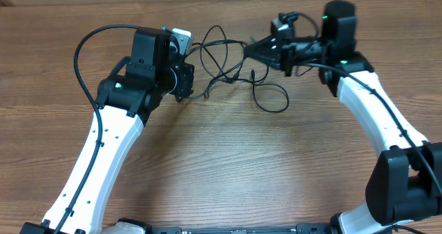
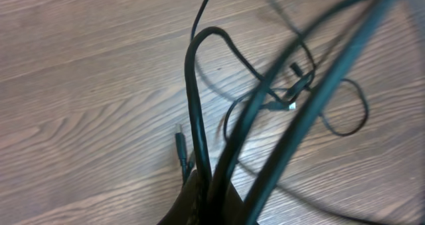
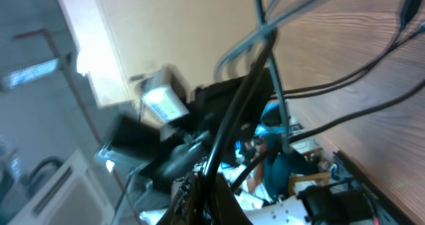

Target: Untangle cables

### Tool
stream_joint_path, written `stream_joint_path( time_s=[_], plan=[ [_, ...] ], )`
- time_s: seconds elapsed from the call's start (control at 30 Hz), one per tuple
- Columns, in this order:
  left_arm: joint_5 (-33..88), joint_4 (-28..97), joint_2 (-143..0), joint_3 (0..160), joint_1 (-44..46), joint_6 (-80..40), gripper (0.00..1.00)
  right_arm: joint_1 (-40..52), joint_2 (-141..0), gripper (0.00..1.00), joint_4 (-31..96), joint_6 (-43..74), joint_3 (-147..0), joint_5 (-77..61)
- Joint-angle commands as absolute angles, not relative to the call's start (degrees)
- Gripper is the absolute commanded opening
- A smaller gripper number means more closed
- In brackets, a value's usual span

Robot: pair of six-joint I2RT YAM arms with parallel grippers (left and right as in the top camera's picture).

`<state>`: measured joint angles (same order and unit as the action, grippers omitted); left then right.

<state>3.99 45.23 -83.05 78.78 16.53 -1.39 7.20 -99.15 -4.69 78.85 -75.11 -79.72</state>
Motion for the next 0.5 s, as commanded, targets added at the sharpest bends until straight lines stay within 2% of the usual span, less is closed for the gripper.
stream_joint_path(
  time_s=[0.0, 0.27, 0.47],
  plan=[
    [-2.28, 46.59, -83.18, 78.78, 16.67, -1.72, 0.04, 3.49, -97.62, 0.04, -11.03, 88.92, -76.58, -86.87],
    [-6.85, 52.51, -83.18, 78.78, 11.97, -4.21, 0.04, -8.58, -97.62, 0.04, -29.21, 103.85, -76.58, -87.31],
    [-4.32, 53.89, -83.18, 78.78, 6.2, -6.92, 0.04, -17.76, -97.62, 0.04, -31.29, 105.43, -76.58, -87.99]
  ],
)
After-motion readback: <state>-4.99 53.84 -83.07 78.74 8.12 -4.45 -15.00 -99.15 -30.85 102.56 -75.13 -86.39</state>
